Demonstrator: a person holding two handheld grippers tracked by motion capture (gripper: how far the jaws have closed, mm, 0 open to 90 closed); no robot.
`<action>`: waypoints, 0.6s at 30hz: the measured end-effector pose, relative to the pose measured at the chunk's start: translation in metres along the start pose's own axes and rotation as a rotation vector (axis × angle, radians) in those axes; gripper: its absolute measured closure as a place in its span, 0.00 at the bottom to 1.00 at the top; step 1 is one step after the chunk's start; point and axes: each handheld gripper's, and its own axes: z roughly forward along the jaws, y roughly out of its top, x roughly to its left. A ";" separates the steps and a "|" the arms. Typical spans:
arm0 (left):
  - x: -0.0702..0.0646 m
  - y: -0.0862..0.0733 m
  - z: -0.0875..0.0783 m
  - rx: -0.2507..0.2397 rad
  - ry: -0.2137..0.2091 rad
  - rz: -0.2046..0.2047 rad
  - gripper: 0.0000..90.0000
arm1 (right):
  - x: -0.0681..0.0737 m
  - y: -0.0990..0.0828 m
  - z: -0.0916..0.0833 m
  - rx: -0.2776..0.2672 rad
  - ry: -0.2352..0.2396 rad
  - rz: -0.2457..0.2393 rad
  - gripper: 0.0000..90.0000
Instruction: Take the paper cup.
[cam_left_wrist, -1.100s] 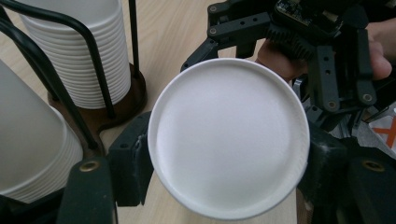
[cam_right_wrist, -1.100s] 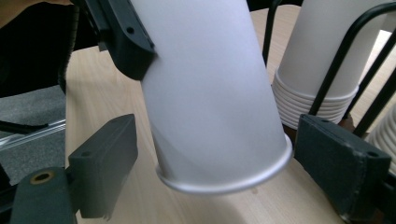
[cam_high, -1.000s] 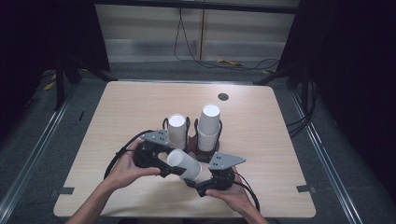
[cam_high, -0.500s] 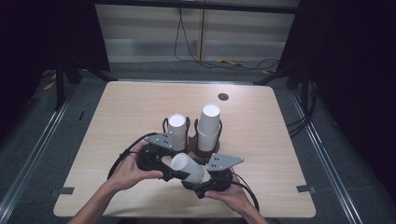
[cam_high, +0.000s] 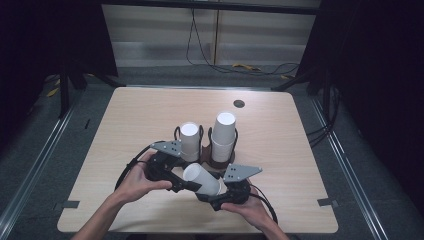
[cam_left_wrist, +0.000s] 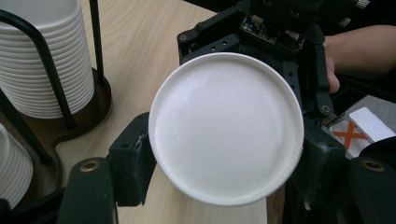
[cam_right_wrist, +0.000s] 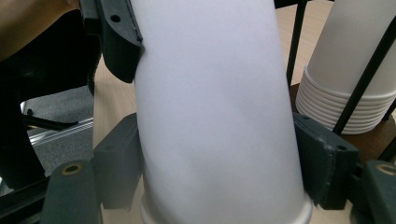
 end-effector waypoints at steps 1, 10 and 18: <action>0.000 0.000 0.001 -0.002 0.000 0.002 0.36 | 0.000 0.000 0.000 0.004 0.002 0.001 0.28; 0.000 0.000 0.000 -0.003 0.054 0.002 0.23 | -0.001 0.000 -0.001 0.029 -0.002 -0.001 0.28; 0.002 -0.002 -0.007 0.012 0.087 0.029 0.24 | -0.004 -0.001 -0.006 0.059 -0.041 0.009 0.29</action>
